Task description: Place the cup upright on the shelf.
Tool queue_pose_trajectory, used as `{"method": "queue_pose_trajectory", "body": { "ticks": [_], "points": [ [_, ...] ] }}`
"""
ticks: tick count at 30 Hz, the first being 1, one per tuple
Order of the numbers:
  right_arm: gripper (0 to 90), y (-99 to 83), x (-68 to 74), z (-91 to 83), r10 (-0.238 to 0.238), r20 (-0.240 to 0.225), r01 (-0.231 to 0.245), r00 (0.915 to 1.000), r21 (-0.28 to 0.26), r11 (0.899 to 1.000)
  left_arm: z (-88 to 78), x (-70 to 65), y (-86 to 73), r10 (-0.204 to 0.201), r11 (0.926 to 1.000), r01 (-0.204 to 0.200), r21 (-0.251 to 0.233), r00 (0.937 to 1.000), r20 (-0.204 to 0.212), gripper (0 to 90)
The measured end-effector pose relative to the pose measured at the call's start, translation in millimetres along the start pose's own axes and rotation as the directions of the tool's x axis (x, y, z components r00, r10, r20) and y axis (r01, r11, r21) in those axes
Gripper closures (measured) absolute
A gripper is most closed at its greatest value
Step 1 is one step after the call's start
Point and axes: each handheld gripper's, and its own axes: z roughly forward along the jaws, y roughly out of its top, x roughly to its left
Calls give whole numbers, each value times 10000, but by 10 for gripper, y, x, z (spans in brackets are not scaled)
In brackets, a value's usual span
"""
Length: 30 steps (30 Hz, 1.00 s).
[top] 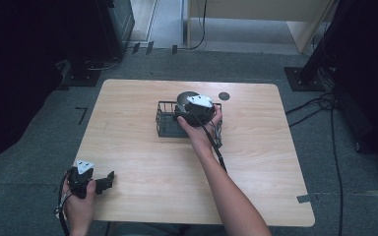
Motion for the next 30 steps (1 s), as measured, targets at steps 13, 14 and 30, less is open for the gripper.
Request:
{"method": "queue_pose_trajectory", "body": {
  "ticks": [13,14,30],
  "points": [
    [40,-33,-80,-72,181,-614,-137,9980,706,9974,0,-1,0,-3,10000,3,0,10000,-1,31],
    [36,-29,-86,-91,164,-676,-114,9976,726,9973,0,-1,0,-2,10000,2,0,10000,0,31],
    [34,-6,-80,-418,-211,-918,254,9956,451,9987,0,1,0,17,10000,-17,1,10000,-6,31]
  ]
}}
